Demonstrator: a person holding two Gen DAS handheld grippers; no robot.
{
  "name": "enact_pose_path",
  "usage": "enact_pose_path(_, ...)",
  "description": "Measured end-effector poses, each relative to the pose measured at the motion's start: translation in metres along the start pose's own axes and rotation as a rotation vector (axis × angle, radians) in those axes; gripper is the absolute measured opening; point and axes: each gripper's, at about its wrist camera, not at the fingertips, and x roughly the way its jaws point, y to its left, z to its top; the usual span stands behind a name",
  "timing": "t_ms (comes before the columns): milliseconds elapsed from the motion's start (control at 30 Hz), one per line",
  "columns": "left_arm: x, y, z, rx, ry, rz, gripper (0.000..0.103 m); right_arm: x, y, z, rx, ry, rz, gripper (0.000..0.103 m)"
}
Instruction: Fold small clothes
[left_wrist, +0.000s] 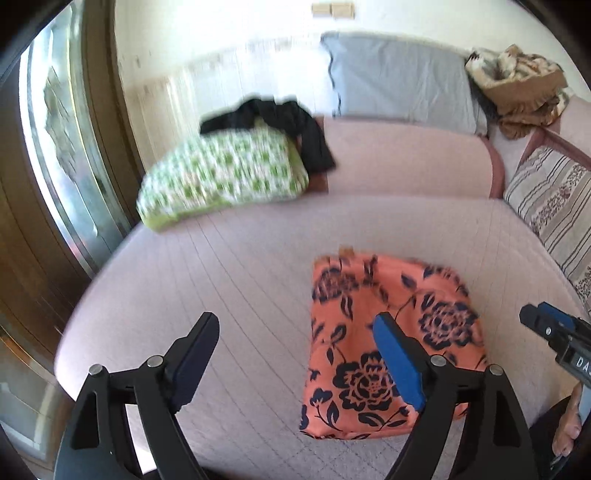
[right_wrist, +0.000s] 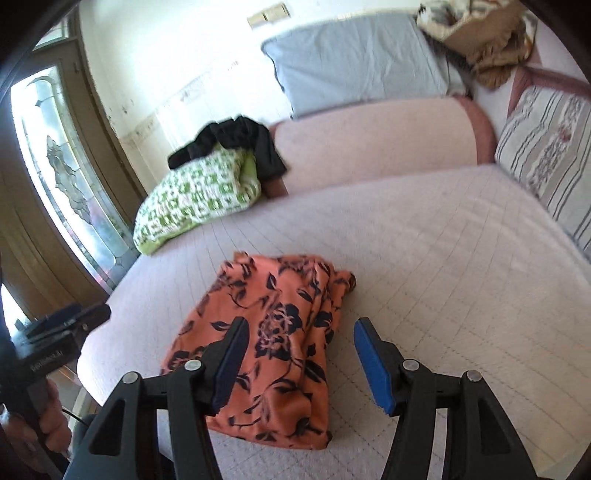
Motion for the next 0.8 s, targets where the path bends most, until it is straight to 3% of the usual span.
enact_pose_path(267, -0.065, -0.013, 0.019, 0.074, -0.134, 0.044, 0.092, -0.053, 0.028, 0.016, -0.026, -0.088, 0.002, 0.063)
enact_pose_path(733, -0.123, -0.003, 0.028, 0.037, -0.212, 0.099, 0.096, -0.122, 0.066, 0.025, -0.099, -0.195, -0.023, 0.066)
enact_pose_path(800, -0.127, -0.004, 0.026, 0.044, -0.222, 0.140, 0.103, -0.127, 0.068, 0.024, -0.104, -0.199, -0.022, 0.066)
